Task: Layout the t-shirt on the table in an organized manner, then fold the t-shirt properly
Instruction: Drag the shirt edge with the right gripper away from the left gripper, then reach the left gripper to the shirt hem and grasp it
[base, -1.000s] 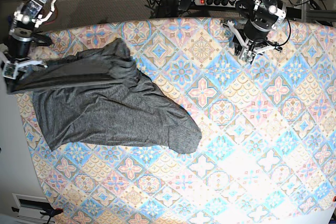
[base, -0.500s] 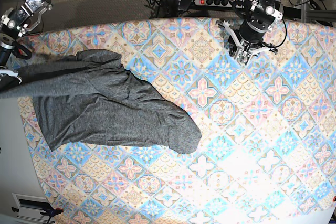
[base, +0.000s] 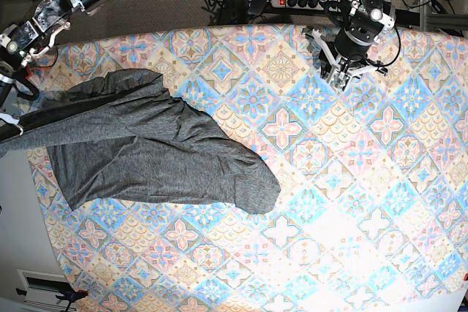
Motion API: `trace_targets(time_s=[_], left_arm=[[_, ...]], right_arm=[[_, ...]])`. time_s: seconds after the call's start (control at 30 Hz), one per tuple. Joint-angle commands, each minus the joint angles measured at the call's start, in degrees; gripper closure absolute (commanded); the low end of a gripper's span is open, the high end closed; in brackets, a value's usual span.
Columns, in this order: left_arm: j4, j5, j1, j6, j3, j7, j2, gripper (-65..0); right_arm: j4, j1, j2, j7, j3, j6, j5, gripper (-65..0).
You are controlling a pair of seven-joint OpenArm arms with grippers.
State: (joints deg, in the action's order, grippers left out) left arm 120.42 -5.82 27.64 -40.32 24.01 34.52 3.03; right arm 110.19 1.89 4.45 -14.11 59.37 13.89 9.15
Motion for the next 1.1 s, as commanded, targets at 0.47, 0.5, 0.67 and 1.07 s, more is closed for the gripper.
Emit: trace_targets(time_s=[0.47,0.5,0.67,1.07], left_arm=[[0.9,0.7,-1.7,0.3,-5.2,-1.4,0.0,-11.7],[0.9,0.7,-1.8,0.3,-5.2,-1.4,0.0,-11.7],[0.9,0.7,-5.1,0.3,-8.3,-1.4,-0.3,-12.2],[-5.6,0.6,-23.3,0.3,-27.2,-1.4,0.0,-12.3]], right_arm=[[-8.1,2.0,0.9,1.6,-9.5,0.0,-0.8,0.0],[-9.1,2.0,0.9,1.6,-9.4,0.0,-0.8,0.0],[-13.7,2.0,0.9,1.6,-9.4,0.0,-0.9,0.0],[-14.1,4.9,1.0,1.9,-11.6,0.0,-0.7,-35.6]])
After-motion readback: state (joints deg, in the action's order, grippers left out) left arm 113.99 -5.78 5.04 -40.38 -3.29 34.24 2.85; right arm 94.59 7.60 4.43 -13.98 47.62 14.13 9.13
